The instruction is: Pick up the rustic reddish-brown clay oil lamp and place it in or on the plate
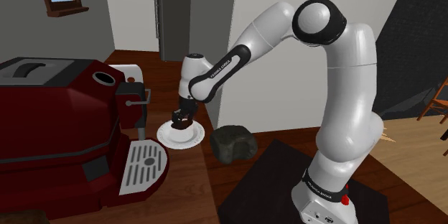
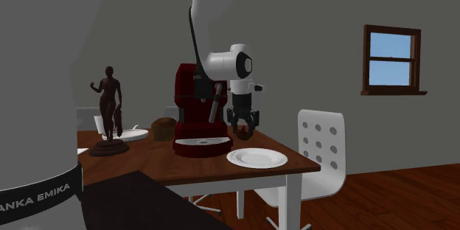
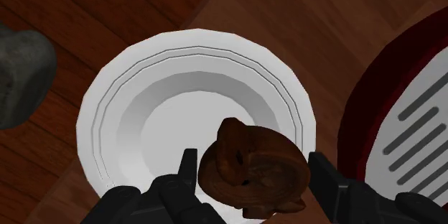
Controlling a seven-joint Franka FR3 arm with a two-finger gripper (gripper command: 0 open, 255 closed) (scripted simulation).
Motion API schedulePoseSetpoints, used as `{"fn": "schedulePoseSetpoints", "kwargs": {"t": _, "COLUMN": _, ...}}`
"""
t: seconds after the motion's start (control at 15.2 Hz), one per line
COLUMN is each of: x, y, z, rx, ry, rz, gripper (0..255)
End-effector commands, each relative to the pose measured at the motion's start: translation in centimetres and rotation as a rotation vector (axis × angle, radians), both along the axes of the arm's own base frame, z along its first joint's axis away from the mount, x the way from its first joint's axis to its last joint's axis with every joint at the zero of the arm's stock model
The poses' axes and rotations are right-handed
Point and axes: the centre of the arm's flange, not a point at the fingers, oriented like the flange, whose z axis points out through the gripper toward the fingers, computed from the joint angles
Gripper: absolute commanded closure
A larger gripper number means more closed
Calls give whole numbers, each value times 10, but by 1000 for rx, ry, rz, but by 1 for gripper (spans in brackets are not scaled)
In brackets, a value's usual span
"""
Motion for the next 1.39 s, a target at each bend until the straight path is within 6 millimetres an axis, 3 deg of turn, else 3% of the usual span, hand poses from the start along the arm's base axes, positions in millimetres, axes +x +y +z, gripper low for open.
{"fn": "schedulePoseSetpoints", "kwargs": {"t": 0.0, "x": 19, "y": -17, "z": 0, "rx": 0, "ry": 0, "rz": 1, "gripper": 255}}
{"fn": "schedulePoseSetpoints", "kwargs": {"t": 0.13, "x": 40, "y": -34, "z": 0, "rx": 0, "ry": 0, "rz": 1, "gripper": 255}}
{"fn": "schedulePoseSetpoints", "kwargs": {"t": 1.06, "x": 40, "y": -34, "z": -73, "rx": 0, "ry": 0, "rz": 1, "gripper": 255}}
{"fn": "schedulePoseSetpoints", "kwargs": {"t": 1.32, "x": 40, "y": -34, "z": -74, "rx": 0, "ry": 0, "rz": 1, "gripper": 255}}
